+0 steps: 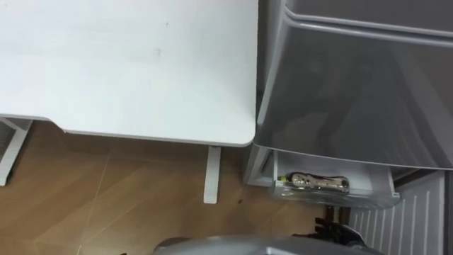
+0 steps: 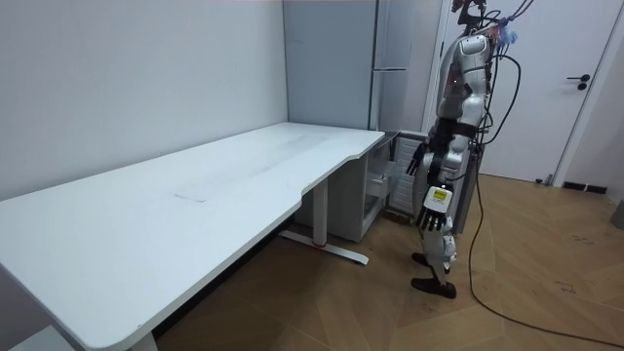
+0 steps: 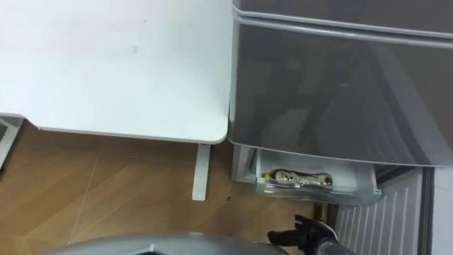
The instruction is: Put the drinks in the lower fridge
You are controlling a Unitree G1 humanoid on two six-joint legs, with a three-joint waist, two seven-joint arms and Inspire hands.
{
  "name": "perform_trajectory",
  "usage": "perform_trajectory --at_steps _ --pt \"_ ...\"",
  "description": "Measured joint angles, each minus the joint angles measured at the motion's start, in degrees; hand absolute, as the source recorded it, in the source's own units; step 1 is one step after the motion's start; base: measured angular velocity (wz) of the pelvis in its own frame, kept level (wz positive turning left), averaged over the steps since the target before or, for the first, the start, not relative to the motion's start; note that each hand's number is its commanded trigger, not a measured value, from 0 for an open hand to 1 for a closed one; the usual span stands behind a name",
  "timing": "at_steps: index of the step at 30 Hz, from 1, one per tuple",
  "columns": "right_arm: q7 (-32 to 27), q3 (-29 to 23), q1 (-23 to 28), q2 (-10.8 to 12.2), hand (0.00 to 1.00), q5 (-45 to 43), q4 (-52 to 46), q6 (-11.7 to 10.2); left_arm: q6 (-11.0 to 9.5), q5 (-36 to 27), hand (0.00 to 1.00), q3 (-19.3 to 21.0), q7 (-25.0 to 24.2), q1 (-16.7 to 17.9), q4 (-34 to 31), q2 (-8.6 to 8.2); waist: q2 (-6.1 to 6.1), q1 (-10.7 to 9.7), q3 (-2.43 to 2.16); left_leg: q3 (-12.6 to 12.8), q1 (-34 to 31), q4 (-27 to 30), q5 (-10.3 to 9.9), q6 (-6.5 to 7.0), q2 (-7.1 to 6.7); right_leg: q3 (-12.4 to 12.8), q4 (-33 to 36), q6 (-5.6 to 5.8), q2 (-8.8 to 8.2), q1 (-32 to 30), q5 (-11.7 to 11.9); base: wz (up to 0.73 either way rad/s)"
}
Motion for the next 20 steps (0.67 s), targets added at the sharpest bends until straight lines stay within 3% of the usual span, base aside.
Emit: perform_trajectory --at_steps 12,16,20 --pt "-5.31 -2.24 0.68 0.39 0.0 0.33 -0.27 0.06 0.25 1.47 0.0 -1.83 0.94 -1.78 0.1 0.4 0.8 -2.5 -0.13 1.93 0.04 -0.03 -0.01 0.07 -0.4 0.52 1.54 0.71 -0.96 -0.86 -0.24 -0.01" --pt "-6.2 -3.76 1.08 0.35 0.0 0.65 -0.31 0.04 0.11 1.43 0.0 -1.92 0.94 -2.45 -0.48 0.43 0.94 -3.29 0.09 2.23 0.33 0.06 0.27 0.56 -0.97 0.78 3.33 1.28 -1.75 -1.44 -0.84 -0.01" --pt "-6.63 -4.94 0.93 -0.02 0.0 0.57 -1.48 0.06 0.01 1.09 0.0 -1.89 1.06 -3.32 -0.49 0.43 0.67 -4.0 0.03 5.68 0.41 -0.15 0.28 1.41 -1.71 2.91 8.27 1.83 -3.3 -4.67 -2.66 -0.24"
